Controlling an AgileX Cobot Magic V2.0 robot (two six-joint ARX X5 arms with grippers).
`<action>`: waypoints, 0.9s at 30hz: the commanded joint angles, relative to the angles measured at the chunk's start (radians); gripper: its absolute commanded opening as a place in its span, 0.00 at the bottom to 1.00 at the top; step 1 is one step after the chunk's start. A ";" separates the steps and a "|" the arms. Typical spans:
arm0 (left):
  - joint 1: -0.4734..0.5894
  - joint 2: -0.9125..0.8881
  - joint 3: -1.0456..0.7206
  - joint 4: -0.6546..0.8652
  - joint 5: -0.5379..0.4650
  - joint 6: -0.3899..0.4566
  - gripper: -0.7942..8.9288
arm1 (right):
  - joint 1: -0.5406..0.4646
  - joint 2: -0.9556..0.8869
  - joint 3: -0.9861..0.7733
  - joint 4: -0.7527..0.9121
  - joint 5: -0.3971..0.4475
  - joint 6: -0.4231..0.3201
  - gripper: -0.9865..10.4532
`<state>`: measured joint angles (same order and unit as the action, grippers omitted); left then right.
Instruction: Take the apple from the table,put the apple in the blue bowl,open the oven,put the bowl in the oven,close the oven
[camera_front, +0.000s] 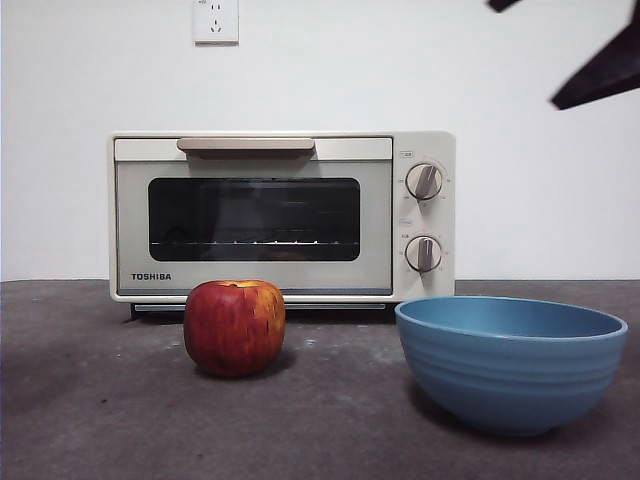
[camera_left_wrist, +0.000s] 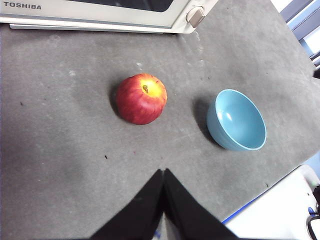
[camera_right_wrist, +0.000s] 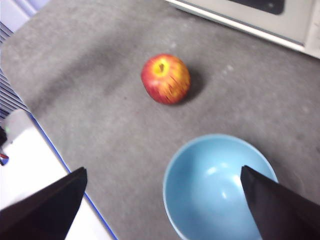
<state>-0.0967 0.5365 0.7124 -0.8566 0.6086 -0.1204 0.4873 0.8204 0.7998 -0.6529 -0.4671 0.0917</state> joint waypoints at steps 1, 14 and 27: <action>-0.002 0.005 0.016 0.010 0.006 0.014 0.09 | 0.050 0.066 0.025 0.089 0.005 0.062 0.52; -0.002 0.005 0.016 0.010 0.006 0.014 0.09 | 0.267 0.584 0.338 0.166 0.159 0.080 0.52; -0.002 0.005 0.016 0.009 0.006 0.014 0.09 | 0.344 1.052 0.614 0.144 0.341 0.063 0.52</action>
<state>-0.0967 0.5365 0.7124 -0.8566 0.6086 -0.1204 0.8192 1.8511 1.3888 -0.5125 -0.1333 0.1616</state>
